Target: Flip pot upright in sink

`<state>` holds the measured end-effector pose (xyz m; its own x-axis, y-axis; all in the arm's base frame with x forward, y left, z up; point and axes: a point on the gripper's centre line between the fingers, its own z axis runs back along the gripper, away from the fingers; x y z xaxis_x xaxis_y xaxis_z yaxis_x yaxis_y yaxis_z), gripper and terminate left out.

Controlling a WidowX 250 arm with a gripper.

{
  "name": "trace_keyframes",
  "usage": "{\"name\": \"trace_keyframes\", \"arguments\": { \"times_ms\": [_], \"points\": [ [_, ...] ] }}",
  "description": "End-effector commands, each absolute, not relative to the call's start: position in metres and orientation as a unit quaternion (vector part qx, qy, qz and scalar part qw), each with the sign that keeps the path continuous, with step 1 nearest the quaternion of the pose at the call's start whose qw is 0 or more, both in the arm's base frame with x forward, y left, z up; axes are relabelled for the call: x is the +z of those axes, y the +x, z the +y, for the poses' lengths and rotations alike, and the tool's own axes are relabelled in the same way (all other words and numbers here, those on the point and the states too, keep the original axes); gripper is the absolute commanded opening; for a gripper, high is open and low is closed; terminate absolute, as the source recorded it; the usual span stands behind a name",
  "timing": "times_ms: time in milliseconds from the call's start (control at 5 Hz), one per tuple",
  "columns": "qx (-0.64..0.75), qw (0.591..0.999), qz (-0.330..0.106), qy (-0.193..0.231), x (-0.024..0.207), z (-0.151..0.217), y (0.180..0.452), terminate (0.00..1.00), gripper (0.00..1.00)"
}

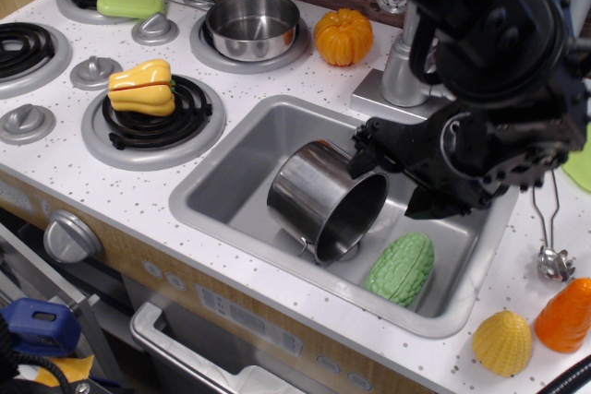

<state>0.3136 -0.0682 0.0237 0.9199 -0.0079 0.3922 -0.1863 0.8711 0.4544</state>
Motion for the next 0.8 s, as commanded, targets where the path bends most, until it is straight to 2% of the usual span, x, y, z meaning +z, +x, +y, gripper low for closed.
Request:
{"name": "trace_keyframes", "arguments": {
  "times_ms": [0, 600],
  "points": [
    [0.043, 0.942, -0.219, 0.252, 0.022, -0.059, 0.322, 0.00, 1.00],
    [0.013, 0.940, -0.214, 0.267, 0.019, -0.018, 0.324, 0.00, 1.00]
  ]
}}
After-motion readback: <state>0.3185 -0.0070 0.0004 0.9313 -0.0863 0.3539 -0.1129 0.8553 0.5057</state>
